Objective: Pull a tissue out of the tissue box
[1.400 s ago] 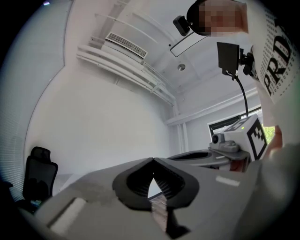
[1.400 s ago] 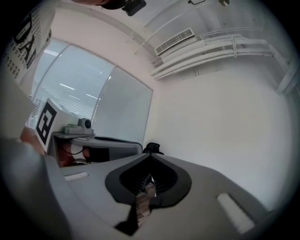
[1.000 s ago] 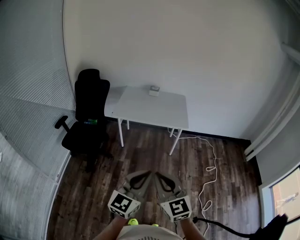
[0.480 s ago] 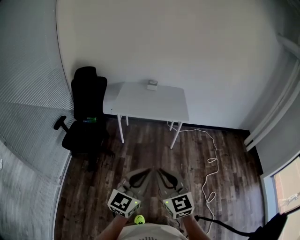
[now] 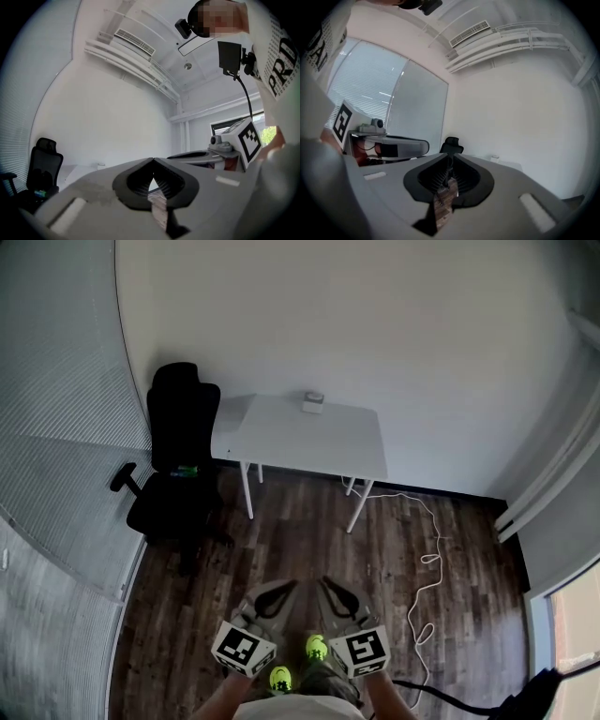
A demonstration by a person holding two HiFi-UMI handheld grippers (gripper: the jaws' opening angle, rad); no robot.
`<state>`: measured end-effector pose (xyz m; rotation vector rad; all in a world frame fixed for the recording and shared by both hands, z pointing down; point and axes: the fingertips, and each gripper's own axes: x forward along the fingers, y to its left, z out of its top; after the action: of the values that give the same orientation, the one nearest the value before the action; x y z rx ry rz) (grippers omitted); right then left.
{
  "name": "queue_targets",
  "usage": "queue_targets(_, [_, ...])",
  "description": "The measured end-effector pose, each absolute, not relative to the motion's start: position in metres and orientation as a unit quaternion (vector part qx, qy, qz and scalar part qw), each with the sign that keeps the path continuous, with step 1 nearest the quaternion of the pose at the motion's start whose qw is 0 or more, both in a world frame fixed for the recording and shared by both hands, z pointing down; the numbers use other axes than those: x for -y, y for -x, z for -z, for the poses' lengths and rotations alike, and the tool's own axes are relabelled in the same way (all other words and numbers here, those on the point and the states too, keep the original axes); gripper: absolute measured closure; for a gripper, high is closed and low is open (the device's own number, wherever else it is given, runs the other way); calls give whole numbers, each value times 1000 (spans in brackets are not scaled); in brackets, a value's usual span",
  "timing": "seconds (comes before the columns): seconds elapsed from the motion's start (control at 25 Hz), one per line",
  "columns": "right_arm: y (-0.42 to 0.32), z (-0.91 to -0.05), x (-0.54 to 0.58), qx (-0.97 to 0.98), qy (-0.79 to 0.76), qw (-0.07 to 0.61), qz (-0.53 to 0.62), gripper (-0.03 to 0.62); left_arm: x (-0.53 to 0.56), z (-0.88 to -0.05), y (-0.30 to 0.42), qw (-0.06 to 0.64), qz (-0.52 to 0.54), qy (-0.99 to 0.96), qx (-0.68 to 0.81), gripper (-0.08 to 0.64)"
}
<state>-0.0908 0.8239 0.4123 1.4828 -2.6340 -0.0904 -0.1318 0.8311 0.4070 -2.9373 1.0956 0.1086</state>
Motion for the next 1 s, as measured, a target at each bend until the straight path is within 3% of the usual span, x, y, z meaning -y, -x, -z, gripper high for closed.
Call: queue_targets(1.0, [-35, -411, -631, 892, -445, 77, 40, 552, -637, -399, -5, 4, -45, 920, -388, 569])
